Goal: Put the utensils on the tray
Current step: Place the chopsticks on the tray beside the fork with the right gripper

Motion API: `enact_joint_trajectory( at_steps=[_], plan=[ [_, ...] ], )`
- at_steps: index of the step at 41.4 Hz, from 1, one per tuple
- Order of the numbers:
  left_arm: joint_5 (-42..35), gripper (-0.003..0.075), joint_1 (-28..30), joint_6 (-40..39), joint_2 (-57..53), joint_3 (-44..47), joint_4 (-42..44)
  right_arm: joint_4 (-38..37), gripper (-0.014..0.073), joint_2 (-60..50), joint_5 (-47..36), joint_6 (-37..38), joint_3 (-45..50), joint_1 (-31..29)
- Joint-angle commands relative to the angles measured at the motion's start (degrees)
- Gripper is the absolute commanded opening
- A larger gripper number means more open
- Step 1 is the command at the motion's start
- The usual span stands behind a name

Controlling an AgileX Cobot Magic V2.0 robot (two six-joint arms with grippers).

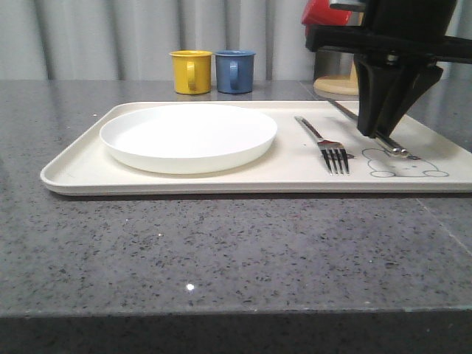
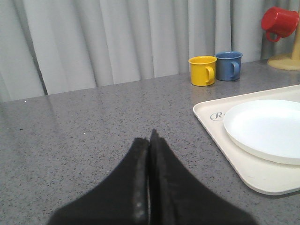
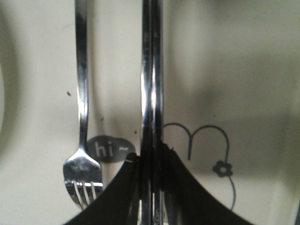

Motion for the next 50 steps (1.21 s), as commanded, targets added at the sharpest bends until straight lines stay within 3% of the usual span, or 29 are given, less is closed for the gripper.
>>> enact_joint_trajectory(
  at_steps=[1, 25, 44, 50],
  plan=[
    [-5.1, -0.0019, 0.1, -0.6, 0.7, -1.3, -0.7, 0.0, 0.0010, -1.2, -1.1, 0.9, -2.6, 0.0],
    [-5.1, -0.0019, 0.1, -0.6, 0.7, -1.3, -0.7, -3.5, 0.0027, 0.0, -1.0, 3.6, -2.6, 0.0],
    [-5.1, -0.0019, 0.1, -0.6, 0.7, -1.3, -0.7, -3.4, 0.0282, 0.1, -1.1, 3.6, -2.6, 0.0],
    [-5.1, -0.0019, 0.1, -0.6, 0.7, -1.3, -0.7, -3.1, 0.0302, -0.1, -1.1, 3.6, -2.6, 0.0]
  ],
)
